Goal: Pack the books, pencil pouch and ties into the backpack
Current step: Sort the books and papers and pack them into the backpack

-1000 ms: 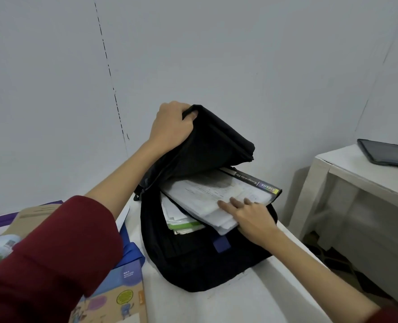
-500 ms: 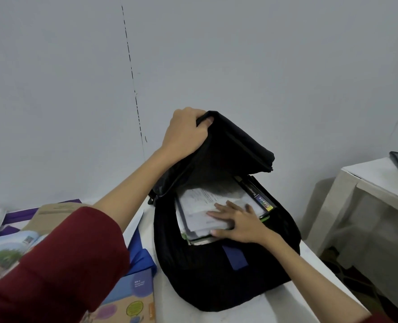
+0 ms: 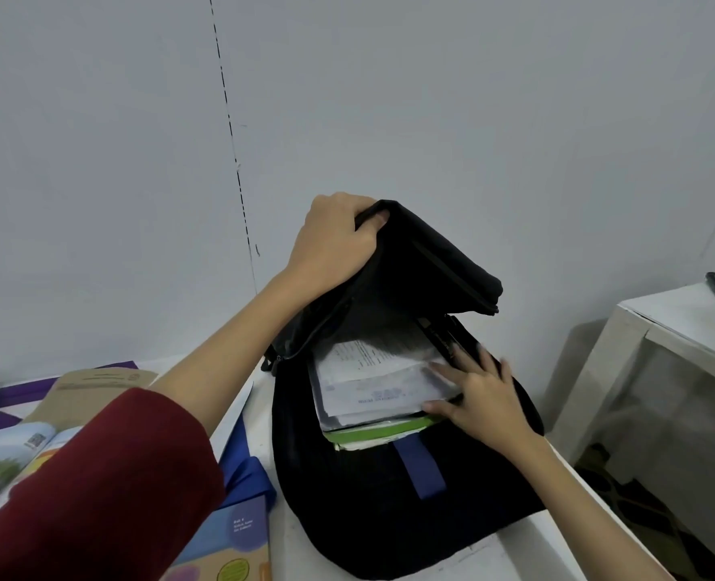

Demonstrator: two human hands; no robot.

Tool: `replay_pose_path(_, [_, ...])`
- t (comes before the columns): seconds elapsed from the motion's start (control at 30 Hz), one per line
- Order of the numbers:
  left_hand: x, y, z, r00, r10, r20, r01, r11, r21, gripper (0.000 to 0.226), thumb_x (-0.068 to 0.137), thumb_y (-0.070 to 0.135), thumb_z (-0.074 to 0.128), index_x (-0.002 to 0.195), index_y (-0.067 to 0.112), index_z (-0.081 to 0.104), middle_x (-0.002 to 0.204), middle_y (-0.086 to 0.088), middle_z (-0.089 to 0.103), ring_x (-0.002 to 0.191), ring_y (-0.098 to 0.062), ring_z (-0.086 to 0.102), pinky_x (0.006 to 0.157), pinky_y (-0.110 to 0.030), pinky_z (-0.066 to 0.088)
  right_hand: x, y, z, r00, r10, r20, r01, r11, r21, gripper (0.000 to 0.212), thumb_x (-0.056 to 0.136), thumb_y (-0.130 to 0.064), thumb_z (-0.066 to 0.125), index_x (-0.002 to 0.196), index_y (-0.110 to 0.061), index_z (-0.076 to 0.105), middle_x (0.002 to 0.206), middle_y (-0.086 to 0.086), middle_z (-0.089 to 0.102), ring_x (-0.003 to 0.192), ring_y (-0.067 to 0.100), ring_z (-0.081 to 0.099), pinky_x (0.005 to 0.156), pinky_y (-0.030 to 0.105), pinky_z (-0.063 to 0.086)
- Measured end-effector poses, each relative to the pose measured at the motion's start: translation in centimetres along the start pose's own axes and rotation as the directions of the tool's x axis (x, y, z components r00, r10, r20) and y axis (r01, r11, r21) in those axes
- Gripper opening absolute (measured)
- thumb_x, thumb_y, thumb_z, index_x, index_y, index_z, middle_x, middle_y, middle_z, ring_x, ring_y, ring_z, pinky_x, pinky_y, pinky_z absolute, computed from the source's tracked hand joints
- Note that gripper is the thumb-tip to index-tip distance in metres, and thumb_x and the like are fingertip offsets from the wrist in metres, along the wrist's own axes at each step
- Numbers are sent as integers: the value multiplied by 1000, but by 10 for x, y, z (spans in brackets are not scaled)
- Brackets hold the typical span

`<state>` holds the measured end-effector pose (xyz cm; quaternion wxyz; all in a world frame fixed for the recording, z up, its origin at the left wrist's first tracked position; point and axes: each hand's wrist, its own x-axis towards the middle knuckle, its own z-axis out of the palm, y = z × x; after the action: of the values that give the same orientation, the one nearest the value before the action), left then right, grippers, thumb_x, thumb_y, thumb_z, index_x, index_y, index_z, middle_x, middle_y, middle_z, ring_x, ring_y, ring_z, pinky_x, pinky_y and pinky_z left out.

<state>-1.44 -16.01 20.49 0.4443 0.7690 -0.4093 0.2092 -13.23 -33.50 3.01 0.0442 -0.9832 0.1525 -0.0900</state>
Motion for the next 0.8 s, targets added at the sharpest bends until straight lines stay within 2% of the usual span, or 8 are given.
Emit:
replay_pose_path(0.13, [1,-3,2,1000,-8,0,8,1000,-22,49,90,16,54,47,24,31,37,11,33,42,-8,30,47,-19,20,-5,7,10,998,48,47,-54,986,157,63,87,-57,51,143,-31,38,159,8,0,141,33,17,111,40,27])
replay_pose_path(0.27, [-3,-1,6,1000,-29,3,29,1000,-12,50,91,16,53,47,24,32,37,11,33,42,-8,30,48,-21,21,-2,5,12,997,69,41,-73,991,116,60,90,-57,45,143,-30,37,159,9,1,140,34,17,112,42,22])
replay_pose_path(0.37, [-12,-3,7,998,-63,12,63,998,27,48,91,17,52,48,24,32,42,8,31,43,-9,29,48,-24,21,-13,1,8,967,53,-249,-23,992,124,49,87,-56,53,119,-21,65,142,8,47,126,31,40,102,47,38])
replay_pose_path(0.4, [-16,-7,7,996,-86,24,86,996,33,47,92,17,52,49,23,32,44,8,30,44,-10,29,48,-24,22,-19,-3,7,888,29,-459,56,984,170,43,87,-50,55,101,-14,72,120,8,64,109,26,51,89,42,47])
replay_pose_path(0.47, [-26,-16,8,988,-145,50,144,989,19,44,92,17,52,51,17,35,46,7,32,45,-9,28,48,-23,22,-31,-15,-4,597,32,-802,233,949,211,32,89,-31,59,78,-4,71,85,8,69,83,18,53,74,25,46])
replay_pose_path(0.57, [-52,-28,11,970,-212,120,217,976,-28,30,92,15,53,64,6,57,55,5,47,52,-7,38,54,-22,30,-34,-39,-35,406,-8,-914,361,920,152,13,86,-8,64,83,3,69,84,13,67,83,21,53,82,16,38])
replay_pose_path(0.67, [-88,-39,8,920,-222,322,264,960,-93,17,89,13,61,101,17,73,88,14,65,84,2,61,74,-5,43,-25,-66,-43,571,-47,-820,395,891,224,17,86,-14,61,96,-1,68,97,9,66,94,20,54,89,24,39])
replay_pose_path(0.8, [-140,-71,-29,663,-369,652,503,864,-22,27,90,24,61,116,22,64,99,1,72,86,-10,69,63,-16,51,-21,-101,-17,888,-183,-421,342,876,339,17,90,-24,59,86,-13,71,79,-1,69,77,17,62,85,33,40])
